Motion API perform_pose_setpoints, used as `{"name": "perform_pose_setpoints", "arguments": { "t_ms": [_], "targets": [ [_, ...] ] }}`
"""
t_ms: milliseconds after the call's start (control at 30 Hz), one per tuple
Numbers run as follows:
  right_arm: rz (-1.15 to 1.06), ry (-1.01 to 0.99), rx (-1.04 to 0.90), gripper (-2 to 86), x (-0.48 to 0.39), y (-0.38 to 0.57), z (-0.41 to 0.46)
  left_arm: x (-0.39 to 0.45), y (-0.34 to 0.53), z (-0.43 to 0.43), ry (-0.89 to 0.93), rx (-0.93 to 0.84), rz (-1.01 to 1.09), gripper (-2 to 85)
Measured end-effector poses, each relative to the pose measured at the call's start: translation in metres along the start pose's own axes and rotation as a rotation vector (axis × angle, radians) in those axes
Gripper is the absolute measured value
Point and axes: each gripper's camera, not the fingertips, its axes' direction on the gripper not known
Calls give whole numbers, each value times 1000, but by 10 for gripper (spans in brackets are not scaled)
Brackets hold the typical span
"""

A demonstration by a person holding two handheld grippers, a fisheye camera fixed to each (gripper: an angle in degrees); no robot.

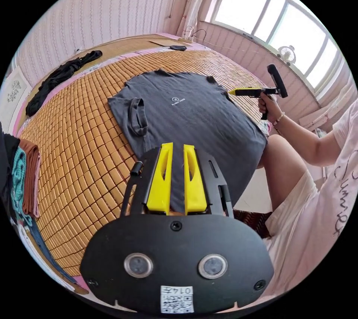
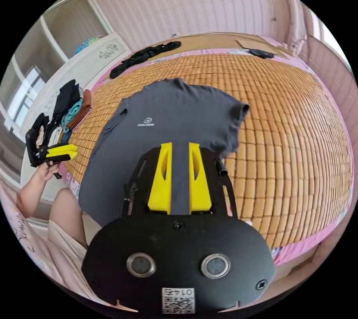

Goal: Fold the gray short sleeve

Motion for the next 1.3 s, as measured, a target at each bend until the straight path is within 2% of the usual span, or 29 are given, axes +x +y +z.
{"name": "perform_pose_setpoints", "arguments": {
  "t_ms": [100, 167, 267, 400, 667, 867, 1033, 1200, 1300],
  "targets": [
    [202, 56, 81, 78, 63, 43, -11, 28, -41, 16, 20, -14, 86, 53],
    [279, -25, 147, 96, 101, 56, -10, 54, -87, 41, 23, -9, 143, 53],
    [288, -165, 118, 124, 134, 52, 9, 84, -151, 76, 79, 12, 185, 54],
    [251, -252, 58, 127, 152, 42, 29, 111, -233, 124, 80, 1, 217, 56],
    [264, -391, 106, 94, 202, 63, 46, 148, -388, 258, 60, -177, 195, 63],
    [210, -293, 64, 66, 207, 65, 52, 170, -435, 329, 73, -321, 172, 84],
    [239, -359, 58, 36, 230, 72, 58, 168, -450, 363, -58, -465, 167, 12],
    [224, -397, 155, 21, 244, 81, 50, 143, -462, 343, 5, -379, 108, -8],
    [112, -442, 193, 17, 237, 80, 43, 121, -460, 324, -2, -324, 76, -9]
  ]
}}
